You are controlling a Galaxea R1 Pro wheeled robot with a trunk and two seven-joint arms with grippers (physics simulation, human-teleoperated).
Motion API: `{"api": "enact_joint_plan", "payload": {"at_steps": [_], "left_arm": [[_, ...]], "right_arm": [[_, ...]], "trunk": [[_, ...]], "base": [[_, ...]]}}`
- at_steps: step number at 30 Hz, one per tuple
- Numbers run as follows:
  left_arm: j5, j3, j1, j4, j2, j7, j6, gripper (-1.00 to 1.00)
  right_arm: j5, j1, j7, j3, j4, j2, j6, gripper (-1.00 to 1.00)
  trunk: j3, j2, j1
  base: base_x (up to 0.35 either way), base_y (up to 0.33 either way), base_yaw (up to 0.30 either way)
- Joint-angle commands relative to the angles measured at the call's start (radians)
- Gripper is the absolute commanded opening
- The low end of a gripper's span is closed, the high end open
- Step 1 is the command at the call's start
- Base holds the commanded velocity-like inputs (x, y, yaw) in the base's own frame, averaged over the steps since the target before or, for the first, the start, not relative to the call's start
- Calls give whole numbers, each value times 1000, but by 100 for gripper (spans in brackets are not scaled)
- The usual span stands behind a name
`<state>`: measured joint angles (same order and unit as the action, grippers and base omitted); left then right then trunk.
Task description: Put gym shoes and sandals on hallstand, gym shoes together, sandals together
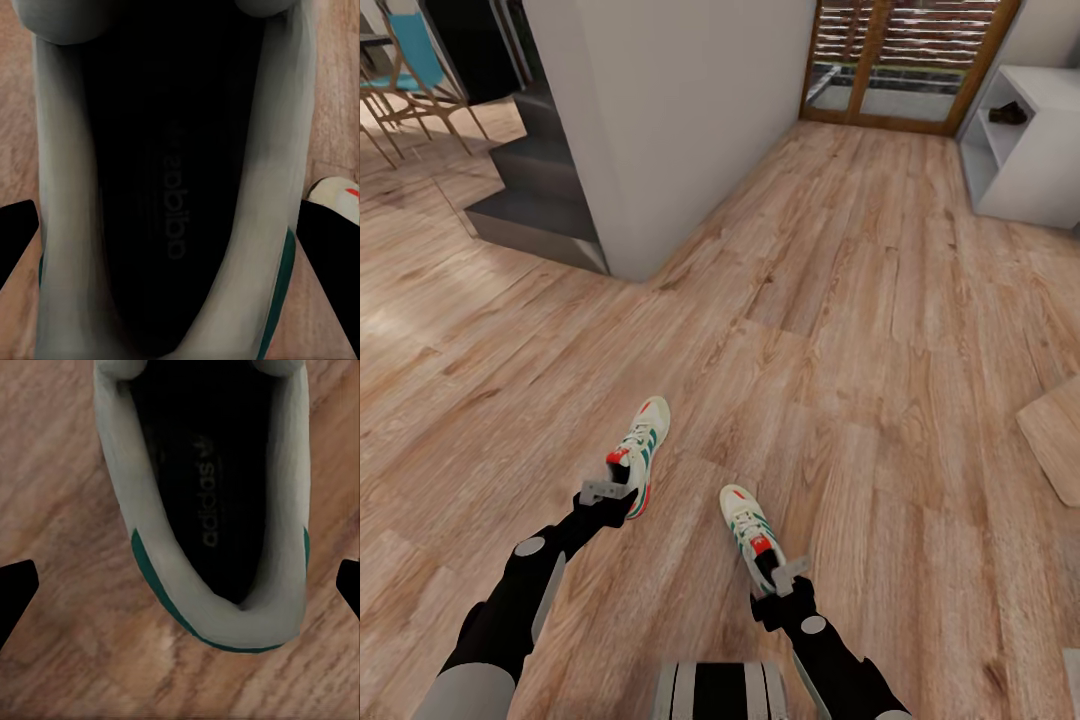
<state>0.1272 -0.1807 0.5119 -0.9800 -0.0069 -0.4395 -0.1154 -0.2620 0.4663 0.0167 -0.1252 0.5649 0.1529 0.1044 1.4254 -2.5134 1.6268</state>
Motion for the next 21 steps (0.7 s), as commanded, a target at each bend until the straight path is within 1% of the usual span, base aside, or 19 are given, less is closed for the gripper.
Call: {"api": "enact_joint_plan", "payload": {"at_steps": [1,6,14,21], "left_arm": [[6,-3,0,-2,-1,-8,-4,-100],[6,-3,0,-2,-1,-8,-4,-100],[6,-3,0,-1,-1,-8,-4,-100],[7,-3,0,1,-1,-8,-4,-100]], "right_arm": [[-10,0,2,-2,2,0,8,100],[-11,0,2,-2,3,0,8,100],[-11,0,2,-2,3,-1,8,100],[-10,0,2,-2,3,-3,8,100]], "trunk": [[6,-1,0],[11,-1,0],[45,-2,4],[50,-2,4]], "base": [[0,0,-4],[0,0,-1],[0,0,-11],[0,0,-41]]}}
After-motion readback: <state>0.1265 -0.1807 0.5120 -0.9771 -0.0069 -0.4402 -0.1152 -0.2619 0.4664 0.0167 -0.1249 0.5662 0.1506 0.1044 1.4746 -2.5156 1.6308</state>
